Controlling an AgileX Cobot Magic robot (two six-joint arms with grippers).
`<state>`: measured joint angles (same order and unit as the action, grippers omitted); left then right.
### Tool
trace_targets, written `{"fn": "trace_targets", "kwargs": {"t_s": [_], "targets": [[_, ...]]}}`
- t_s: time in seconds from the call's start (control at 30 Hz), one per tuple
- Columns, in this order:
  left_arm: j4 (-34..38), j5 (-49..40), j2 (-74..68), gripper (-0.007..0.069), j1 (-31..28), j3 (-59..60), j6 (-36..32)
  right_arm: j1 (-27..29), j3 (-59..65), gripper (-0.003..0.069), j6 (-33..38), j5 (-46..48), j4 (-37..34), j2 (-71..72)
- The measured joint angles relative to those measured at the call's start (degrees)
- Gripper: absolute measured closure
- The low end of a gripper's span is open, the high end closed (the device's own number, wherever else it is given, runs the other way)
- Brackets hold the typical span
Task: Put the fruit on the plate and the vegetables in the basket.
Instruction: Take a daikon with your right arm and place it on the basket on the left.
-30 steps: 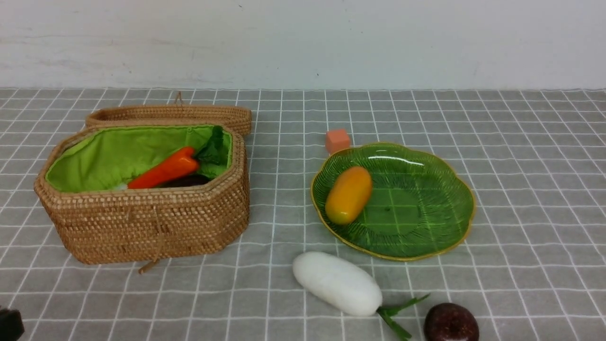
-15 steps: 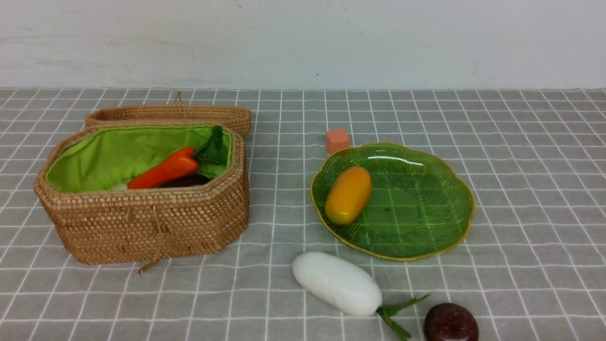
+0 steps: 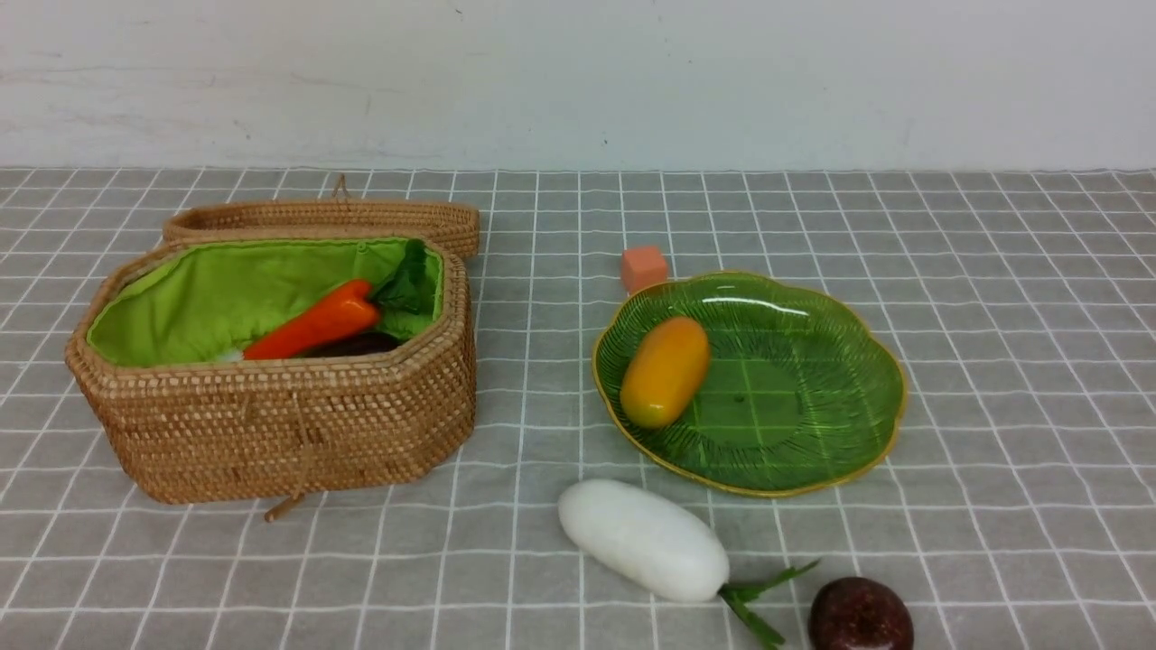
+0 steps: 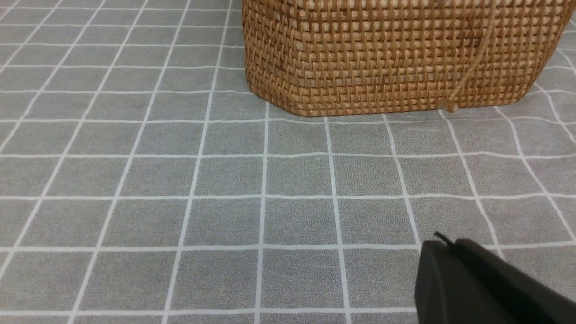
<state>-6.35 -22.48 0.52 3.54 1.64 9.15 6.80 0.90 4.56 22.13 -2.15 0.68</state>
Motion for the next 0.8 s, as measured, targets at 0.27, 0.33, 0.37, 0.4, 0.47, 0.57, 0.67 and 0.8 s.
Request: {"fn": "trace_targets", "kwargs": {"t_s": [0.27, 0.33, 0.37, 0.4, 0.47, 0.57, 0.67, 0.8], "targets": [[0.05, 0.00, 0.00, 0.0613, 0.00, 0.00, 0.00, 0.00, 0.60, 0.0417, -0.66, -5.88, -0.48, 0.00], [0.05, 0.00, 0.00, 0.0610, 0.00, 0.00, 0.00, 0.00, 0.60, 0.0417, -1.10, -12.53, -0.66, 0.00], [0.05, 0.00, 0.00, 0.0610, 0.00, 0.00, 0.00, 0.00, 0.60, 0.0417, -1.17, -14.66, -0.66, 0.00], [0.05, 0.00, 0.00, 0.0608, 0.00, 0.00, 0.00, 0.00, 0.60, 0.0417, -1.44, -17.18, -0.66, 0.00], [0.05, 0.00, 0.00, 0.0607, 0.00, 0.00, 0.00, 0.00, 0.60, 0.0417, -2.66, -20.55, -1.50, 0.00], [0.05, 0.00, 0.00, 0.0604, 0.00, 0.00, 0.00, 0.00, 0.60, 0.0417, -9.05, -28.49, -4.44, 0.00], [0.05, 0.00, 0.00, 0.0601, 0.00, 0.00, 0.00, 0.00, 0.60, 0.0417, -14.35, -32.42, -6.20, 0.00], [0.05, 0.00, 0.00, 0.0596, 0.00, 0.00, 0.00, 0.00, 0.33, 0.0417, -19.35, -31.95, -6.59, 0.00]]}}
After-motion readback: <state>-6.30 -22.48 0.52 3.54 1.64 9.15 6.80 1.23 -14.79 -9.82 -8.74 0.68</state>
